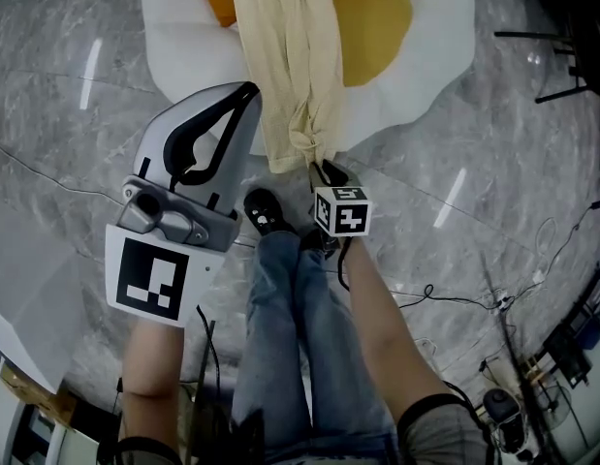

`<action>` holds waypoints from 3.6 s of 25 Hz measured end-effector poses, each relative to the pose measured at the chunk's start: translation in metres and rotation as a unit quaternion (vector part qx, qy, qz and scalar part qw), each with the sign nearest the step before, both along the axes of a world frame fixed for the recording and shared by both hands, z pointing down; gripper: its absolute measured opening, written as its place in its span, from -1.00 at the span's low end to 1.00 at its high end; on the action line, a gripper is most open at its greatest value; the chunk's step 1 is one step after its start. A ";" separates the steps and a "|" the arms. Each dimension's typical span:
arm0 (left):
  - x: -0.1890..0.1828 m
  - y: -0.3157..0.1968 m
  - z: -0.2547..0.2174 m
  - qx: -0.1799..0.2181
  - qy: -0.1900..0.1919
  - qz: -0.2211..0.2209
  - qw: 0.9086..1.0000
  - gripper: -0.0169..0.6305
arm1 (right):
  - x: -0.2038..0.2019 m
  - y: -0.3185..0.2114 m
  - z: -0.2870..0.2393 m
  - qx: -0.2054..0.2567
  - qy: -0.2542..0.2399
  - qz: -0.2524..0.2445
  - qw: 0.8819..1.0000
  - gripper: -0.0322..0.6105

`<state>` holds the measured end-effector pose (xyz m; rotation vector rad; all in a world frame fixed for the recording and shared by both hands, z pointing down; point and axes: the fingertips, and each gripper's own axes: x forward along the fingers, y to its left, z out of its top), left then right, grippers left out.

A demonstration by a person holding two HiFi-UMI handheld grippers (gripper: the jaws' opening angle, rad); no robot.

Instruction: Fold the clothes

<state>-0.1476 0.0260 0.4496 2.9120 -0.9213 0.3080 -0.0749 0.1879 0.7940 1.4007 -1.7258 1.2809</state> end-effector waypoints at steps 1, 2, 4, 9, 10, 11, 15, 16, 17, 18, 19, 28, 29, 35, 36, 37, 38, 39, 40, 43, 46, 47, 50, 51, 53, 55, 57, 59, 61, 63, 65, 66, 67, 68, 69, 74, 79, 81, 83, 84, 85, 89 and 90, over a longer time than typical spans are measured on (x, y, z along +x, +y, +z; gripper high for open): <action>-0.001 0.000 0.000 0.001 0.001 -0.002 1.000 -0.94 | -0.004 0.001 -0.001 0.002 -0.007 -0.009 1.000 -0.64; -0.002 0.001 0.000 0.002 0.003 -0.004 1.000 -0.94 | -0.007 0.003 -0.002 0.005 -0.011 -0.020 1.000 -0.60; -0.004 0.003 -0.001 0.003 0.005 -0.006 1.000 -0.94 | -0.009 0.008 -0.004 0.015 -0.007 -0.044 0.999 -0.50; -0.006 0.006 0.001 0.003 0.010 -0.009 1.000 -0.94 | -0.007 0.008 -0.015 0.062 0.037 -0.104 0.992 -0.40; -0.006 0.007 0.002 0.003 0.011 -0.009 1.000 -0.94 | -0.006 0.004 -0.019 0.076 0.044 -0.104 0.991 -0.40; -0.007 0.008 0.002 0.003 0.012 -0.009 1.000 -0.94 | -0.005 -0.001 -0.022 0.089 0.049 -0.099 0.990 -0.40; -0.012 0.013 0.009 0.002 0.012 -0.008 1.000 -0.94 | -0.012 -0.012 -0.020 0.096 0.038 -0.100 0.990 -0.38; -0.014 0.015 0.012 0.002 0.011 -0.008 1.000 -0.94 | -0.016 -0.011 -0.016 0.093 0.038 -0.111 0.989 -0.36; -0.016 0.017 0.015 0.001 0.010 -0.008 1.000 -0.94 | -0.020 -0.010 -0.012 0.089 0.037 -0.122 0.988 -0.34; -0.018 0.018 0.019 -0.001 0.010 -0.009 1.000 -0.94 | -0.024 -0.008 -0.008 0.086 0.037 -0.130 0.987 -0.29; -0.020 0.020 0.023 -0.004 0.010 -0.009 1.000 -0.94 | -0.028 -0.005 -0.004 0.082 0.036 -0.134 0.987 -0.24; -0.043 0.041 0.059 -0.018 0.004 -0.017 1.000 -0.94 | -0.040 0.015 0.045 0.062 0.063 -0.135 0.987 -0.06; -0.046 0.042 0.063 -0.019 0.003 -0.018 1.000 -0.94 | -0.043 0.014 0.050 0.063 0.067 -0.139 0.986 -0.06; -0.061 0.038 0.082 -0.019 -0.001 -0.022 1.000 -0.94 | -0.059 -0.001 0.079 0.062 0.087 -0.148 0.983 -0.05; -0.063 0.037 0.084 -0.020 -0.003 -0.022 1.000 -0.94 | -0.059 -0.004 0.083 0.060 0.091 -0.143 0.984 -0.05; -0.065 0.036 0.086 -0.020 -0.004 -0.022 1.000 -0.94 | -0.059 -0.007 0.088 0.057 0.095 -0.137 0.984 -0.05; -0.066 0.034 0.088 -0.020 -0.006 -0.023 1.000 -0.94 | -0.058 -0.009 0.092 0.053 0.100 -0.132 0.985 -0.05; -0.068 0.032 0.089 -0.019 -0.007 -0.023 1.000 -0.94 | -0.057 -0.010 0.095 0.048 0.106 -0.126 0.985 -0.05; -0.069 0.030 0.090 -0.019 -0.009 -0.024 0.999 -0.94 | -0.055 -0.011 0.098 0.043 0.111 -0.123 0.985 -0.05; -0.073 0.023 0.090 -0.017 -0.008 -0.029 0.999 -0.94 | -0.048 -0.016 0.095 0.037 0.122 -0.116 0.985 -0.24; -0.070 0.020 0.084 -0.017 -0.002 -0.031 0.999 -0.94 | -0.036 -0.012 0.083 0.036 0.129 -0.100 0.986 -0.79; -0.067 0.020 0.081 -0.017 0.000 -0.030 0.999 -0.94 | -0.034 -0.009 0.076 0.038 0.129 -0.101 0.986 -0.80; -0.057 0.018 0.065 -0.015 0.005 -0.026 1.000 -0.94 | -0.030 -0.007 0.048 0.055 0.143 -0.125 0.980 -0.80; -0.055 0.015 0.060 -0.015 0.007 -0.026 1.000 -0.94 | -0.031 -0.008 0.038 0.061 0.149 -0.132 0.978 -0.80; -0.054 0.008 0.050 -0.015 0.008 -0.023 1.000 -0.94 | -0.030 -0.016 0.019 0.072 0.164 -0.137 0.974 -0.81; -0.052 -0.001 0.039 -0.013 0.010 -0.021 1.000 -0.94 | -0.024 -0.025 -0.002 0.083 0.181 -0.137 0.970 -0.81; -0.050 -0.009 0.025 -0.011 0.013 -0.021 1.000 -0.94 | -0.015 -0.037 -0.025 0.096 0.199 -0.135 0.966 -0.81; -0.046 -0.016 0.011 -0.008 0.016 -0.022 1.000 -0.94 | -0.006 -0.049 -0.049 0.112 0.215 -0.134 0.961 -0.81; -0.042 -0.022 -0.002 -0.006 0.019 -0.021 1.000 -0.94 | 0.002 -0.064 -0.072 0.129 0.224 -0.134 0.957 -0.81; -0.039 -0.027 -0.013 -0.005 0.020 -0.020 1.000 -0.94 | 0.008 -0.079 -0.094 0.146 0.227 -0.133 0.954 -0.81; -0.039 -0.033 -0.023 -0.005 0.022 -0.022 0.999 -0.94 | 0.012 -0.096 -0.117 0.162 0.232 -0.130 0.950 -0.81; -0.040 -0.036 -0.028 -0.006 0.024 -0.024 0.999 -0.94 | 0.014 -0.105 -0.128 0.170 0.234 -0.129 0.949 -0.81; -0.040 -0.039 -0.033 -0.005 0.025 -0.025 0.999 -0.94 | 0.016 -0.114 -0.139 0.178 0.237 -0.127 0.947 -0.81; -0.041 -0.043 -0.038 -0.005 0.026 -0.026 0.999 -0.94 | 0.017 -0.123 -0.149 0.186 0.241 -0.126 0.944 -0.81; -0.043 -0.046 -0.043 -0.004 0.027 -0.026 0.999 -0.94 | 0.017 -0.132 -0.159 0.193 0.247 -0.126 0.941 -0.81; -0.054 -0.066 -0.061 0.004 0.028 -0.026 0.999 -0.94 | 0.015 -0.177 -0.196 0.223 0.280 -0.140 0.923 -0.81; -0.065 -0.077 -0.076 0.008 0.028 -0.030 0.999 -0.94 | 0.011 -0.214 -0.229 0.249 0.301 -0.151 0.908 -0.81; -0.065 -0.083 -0.083 0.009 0.031 -0.033 0.999 -0.94 | 0.012 -0.230 -0.243 0.260 0.304 -0.155 0.903 -0.81; -0.063 -0.089 -0.090 0.012 0.033 -0.034 0.999 -0.94 | 0.013 -0.247 -0.259 0.272 0.306 -0.158 0.899 -0.81; -0.062 -0.092 -0.094 0.014 0.033 -0.033 0.999 -0.94 | 0.013 -0.256 -0.266 0.278 0.307 -0.160 0.896 -0.81; -0.061 -0.096 -0.097 0.016 0.033 -0.033 0.999 -0.94 | 0.013 -0.264 -0.272 0.284 0.309 -0.163 0.893 -0.81; -0.061 -0.111 -0.104 0.020 0.032 -0.044 0.998 -0.94 | 0.011 -0.296 -0.289 0.304 0.313 -0.184 0.881 -0.81; -0.062 -0.116 -0.104 0.020 0.030 -0.048 0.998 -0.94 | 0.011 -0.304 -0.292 0.308 0.313 -0.189 0.879 -0.81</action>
